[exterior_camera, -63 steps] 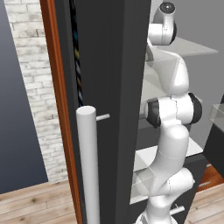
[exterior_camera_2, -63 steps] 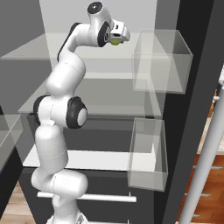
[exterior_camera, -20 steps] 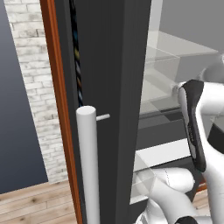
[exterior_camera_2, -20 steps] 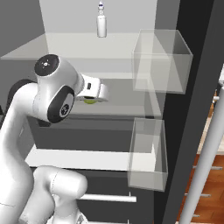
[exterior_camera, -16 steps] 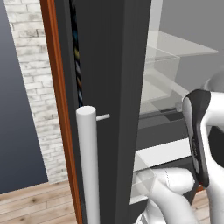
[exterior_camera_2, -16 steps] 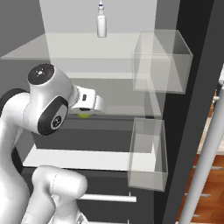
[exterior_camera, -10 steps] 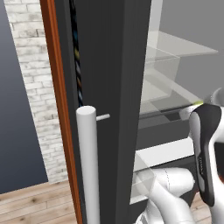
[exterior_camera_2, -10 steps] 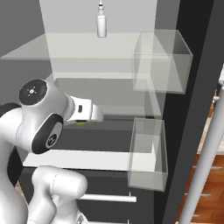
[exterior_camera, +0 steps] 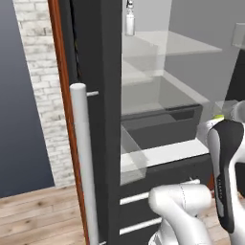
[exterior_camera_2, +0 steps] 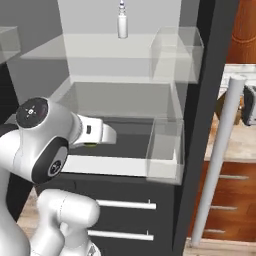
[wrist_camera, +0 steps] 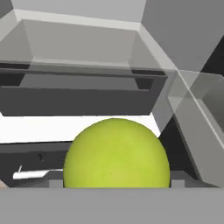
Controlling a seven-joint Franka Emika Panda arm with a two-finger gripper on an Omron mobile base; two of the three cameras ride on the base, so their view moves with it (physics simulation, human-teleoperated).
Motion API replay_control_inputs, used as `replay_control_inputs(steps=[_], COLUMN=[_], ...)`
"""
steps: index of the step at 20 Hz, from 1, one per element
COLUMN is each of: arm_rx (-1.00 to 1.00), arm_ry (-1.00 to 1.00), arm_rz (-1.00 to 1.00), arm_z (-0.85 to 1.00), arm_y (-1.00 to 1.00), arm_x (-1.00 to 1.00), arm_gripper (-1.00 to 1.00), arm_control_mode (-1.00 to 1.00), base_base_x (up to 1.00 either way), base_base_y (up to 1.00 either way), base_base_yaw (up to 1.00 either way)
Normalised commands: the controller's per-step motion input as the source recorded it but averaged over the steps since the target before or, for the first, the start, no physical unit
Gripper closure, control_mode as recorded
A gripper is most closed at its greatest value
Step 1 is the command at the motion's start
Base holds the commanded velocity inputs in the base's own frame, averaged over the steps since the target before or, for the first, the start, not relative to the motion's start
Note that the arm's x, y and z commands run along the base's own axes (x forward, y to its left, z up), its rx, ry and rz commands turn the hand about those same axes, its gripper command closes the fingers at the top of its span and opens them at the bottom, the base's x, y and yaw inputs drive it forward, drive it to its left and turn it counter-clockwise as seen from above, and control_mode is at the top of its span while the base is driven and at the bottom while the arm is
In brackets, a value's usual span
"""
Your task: Pick the pear and peach from the fridge and place them on the plate next to the blender to make a fruit smoothie.
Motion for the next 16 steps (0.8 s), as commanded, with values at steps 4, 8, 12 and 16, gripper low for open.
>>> replay_control_inputs(steps=[4, 8, 12, 16], arm_rx=[0.00, 0.00, 0.00, 0.00], arm_ry=[0.00, 0.00, 0.00, 0.00], arm_rz=[0.00, 0.00, 0.00, 0.00], arm_z=[0.00, 0.00, 0.00, 0.00], arm_y=[0.00, 0.00, 0.00, 0.00], arm_x=[0.00, 0.00, 0.00, 0.00], arm_gripper=[1.00, 1.00, 1.00, 1.00], arm_control_mode=[1.00, 1.00, 1.00, 1.00], base_base_x=[-0.99, -0.53, -0.21, -0.26], base_base_y=[-0.04, 0.00, 0.03, 0.11], base_base_yaw=[0.69, 0.97, 1.00, 1.00])
